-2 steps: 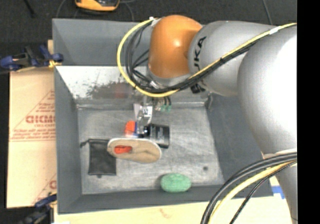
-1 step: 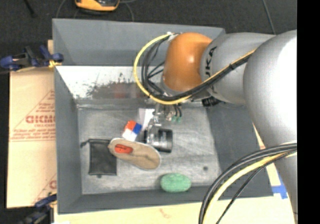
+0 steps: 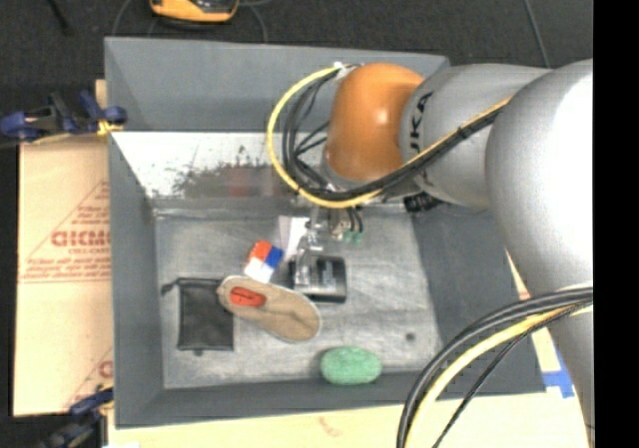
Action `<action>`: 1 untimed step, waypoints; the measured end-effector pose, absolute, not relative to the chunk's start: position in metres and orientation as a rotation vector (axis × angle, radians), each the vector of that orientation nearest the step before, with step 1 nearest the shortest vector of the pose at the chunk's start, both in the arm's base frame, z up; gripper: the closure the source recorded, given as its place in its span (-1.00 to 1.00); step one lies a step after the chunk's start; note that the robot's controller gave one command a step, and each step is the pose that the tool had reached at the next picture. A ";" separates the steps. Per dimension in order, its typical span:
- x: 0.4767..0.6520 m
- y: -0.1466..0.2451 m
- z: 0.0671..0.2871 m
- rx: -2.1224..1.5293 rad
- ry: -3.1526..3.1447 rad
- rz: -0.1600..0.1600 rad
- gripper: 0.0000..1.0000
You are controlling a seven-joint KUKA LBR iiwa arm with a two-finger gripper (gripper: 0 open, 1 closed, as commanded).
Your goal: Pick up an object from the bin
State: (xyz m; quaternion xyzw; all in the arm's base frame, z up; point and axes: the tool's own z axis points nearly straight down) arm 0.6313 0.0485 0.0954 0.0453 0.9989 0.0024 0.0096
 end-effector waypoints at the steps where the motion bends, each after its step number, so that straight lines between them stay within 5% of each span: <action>1: 0.607 0.017 0.100 0.464 3.095 0.009 -1.00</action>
Offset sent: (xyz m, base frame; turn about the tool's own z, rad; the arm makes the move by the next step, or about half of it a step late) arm -0.0449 -0.0497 -0.0254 -0.0484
